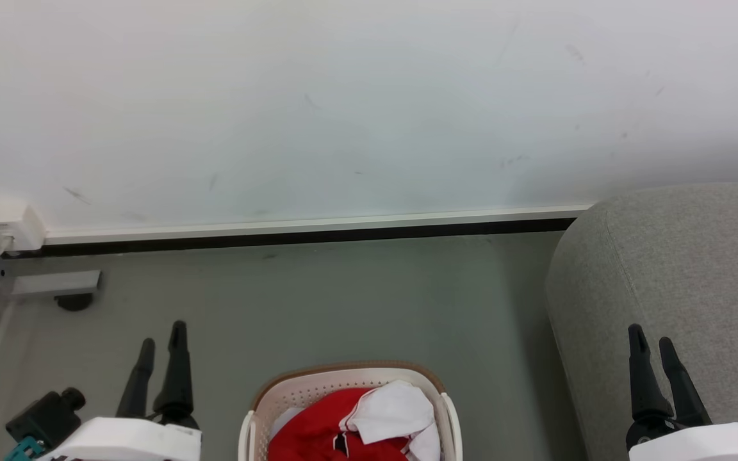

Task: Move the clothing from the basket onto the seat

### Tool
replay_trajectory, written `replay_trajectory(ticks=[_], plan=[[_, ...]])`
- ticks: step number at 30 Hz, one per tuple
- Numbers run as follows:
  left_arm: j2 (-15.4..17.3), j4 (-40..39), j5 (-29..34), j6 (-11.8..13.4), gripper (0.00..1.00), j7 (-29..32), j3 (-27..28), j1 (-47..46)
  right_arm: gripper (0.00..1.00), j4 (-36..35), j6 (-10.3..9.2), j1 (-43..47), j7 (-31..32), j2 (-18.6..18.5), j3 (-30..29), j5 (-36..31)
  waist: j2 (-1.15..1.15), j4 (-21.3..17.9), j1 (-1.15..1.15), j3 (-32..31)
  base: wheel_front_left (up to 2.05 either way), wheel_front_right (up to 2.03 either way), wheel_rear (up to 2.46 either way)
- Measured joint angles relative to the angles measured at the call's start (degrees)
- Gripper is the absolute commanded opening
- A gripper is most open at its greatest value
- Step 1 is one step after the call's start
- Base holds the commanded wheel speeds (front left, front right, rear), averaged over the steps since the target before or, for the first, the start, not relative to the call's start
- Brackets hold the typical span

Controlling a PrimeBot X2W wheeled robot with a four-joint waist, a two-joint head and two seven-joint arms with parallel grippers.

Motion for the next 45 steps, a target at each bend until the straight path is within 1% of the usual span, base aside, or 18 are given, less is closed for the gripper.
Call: replay_trajectory(ticks=[6, 11, 16, 26, 45], plan=[[0.5, -0.1, 4.7, 0.9, 1.00, -1.0, -1.4, 0.0, 1.00, 0.2, 0.00, 0.0, -1.0, 0.0, 0.2, -5.0, 0.00, 0.1, 0.00, 0.1, 0.00, 0.00, 0.00], [1.1, -0.1, 8.1, 1.4, 1.00, -1.9, -2.6, 0.0, 1.00, 1.0, 0.00, 0.0, -1.7, -0.1, 0.4, -10.5, 0.00, 0.2, 0.00, 0.1, 0.00, 0.00, 0.00], [1.8, 0.0, 11.1, 1.9, 1.00, -2.8, -3.2, 0.0, 1.00, 1.3, 0.00, 0.0, -2.7, -0.1, 0.9, -13.8, 0.00, 0.2, 0.00, 0.2, 0.00, 0.00, 0.00], [2.3, 0.1, 16.4, 2.4, 1.00, -3.9, -4.4, 0.0, 1.00, 1.6, 0.00, 0.0, -4.0, -0.1, 1.6, -18.9, 0.00, 0.2, 0.00, 0.2, 0.00, 0.00, 0.00], [2.5, 1.9, 25.9, 1.8, 1.00, -6.5, -5.3, 0.0, 1.00, 1.6, 0.00, 0.0, -6.4, -0.2, 2.0, -26.5, 0.00, 0.2, 0.00, 0.2, 0.00, 0.00, 0.00]])
